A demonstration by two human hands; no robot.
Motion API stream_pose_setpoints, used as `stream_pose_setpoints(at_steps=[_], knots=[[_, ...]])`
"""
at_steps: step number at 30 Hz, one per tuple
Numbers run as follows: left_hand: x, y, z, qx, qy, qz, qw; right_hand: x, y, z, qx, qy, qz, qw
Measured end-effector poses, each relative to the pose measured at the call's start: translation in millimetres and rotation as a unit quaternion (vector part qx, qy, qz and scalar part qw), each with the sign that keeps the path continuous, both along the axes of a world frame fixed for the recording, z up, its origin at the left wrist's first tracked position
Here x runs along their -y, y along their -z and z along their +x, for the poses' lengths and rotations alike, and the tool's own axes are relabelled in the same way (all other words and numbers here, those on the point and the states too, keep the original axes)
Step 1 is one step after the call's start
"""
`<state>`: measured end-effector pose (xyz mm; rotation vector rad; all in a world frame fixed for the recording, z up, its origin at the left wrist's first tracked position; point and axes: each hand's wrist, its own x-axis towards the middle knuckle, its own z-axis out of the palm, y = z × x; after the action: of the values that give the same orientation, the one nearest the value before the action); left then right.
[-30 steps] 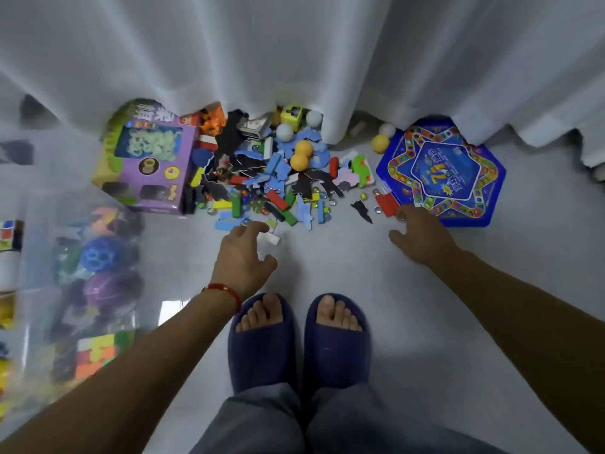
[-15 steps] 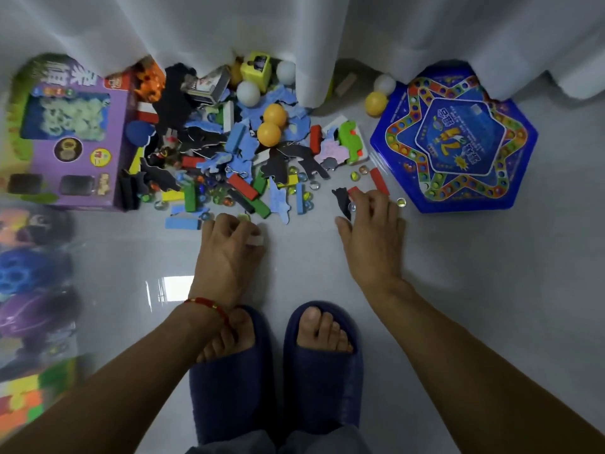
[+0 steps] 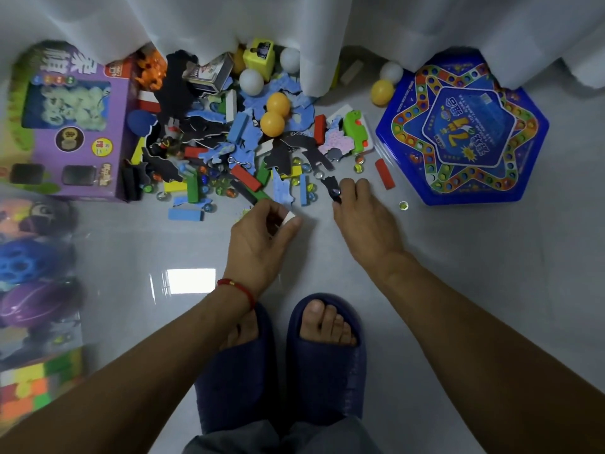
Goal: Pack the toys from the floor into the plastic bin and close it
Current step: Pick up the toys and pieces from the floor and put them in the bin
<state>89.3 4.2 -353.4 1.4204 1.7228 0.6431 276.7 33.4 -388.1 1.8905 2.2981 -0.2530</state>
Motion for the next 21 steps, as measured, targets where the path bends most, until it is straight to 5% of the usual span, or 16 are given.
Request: stream_pose_setpoints(at_steps=[7,13,15,18,21], knots=[[-9.2,-7.2,14.9,0.241,-0.113,-0.164,0.95,-2.4,-2.1,-6.4,-0.036,0.047,-0.026,0.998],[-20.2,-7.9,29.5,0.28,-0.154,-0.239,0.917,13.6,-9.6,-9.2,-0.133,0.119,0.003,0.984],[-19.2,-6.4,35.4,0.258,-0.124,-0.229,0.931,19.7,-12.8,-12.0,-0.188,0.138,-0.002,0.972],[-18.5,3.9,40.0,0.108,-0.011,-0.139,0.984,31.4,-18.1,-12.1,-0.281,0.15,0.019,0.948],[-21.7,14.1,43.9,0.03,0.053,-0.055,0.997,32.5,-17.8,18.1,-0.248,0.266,0.124,0.923]])
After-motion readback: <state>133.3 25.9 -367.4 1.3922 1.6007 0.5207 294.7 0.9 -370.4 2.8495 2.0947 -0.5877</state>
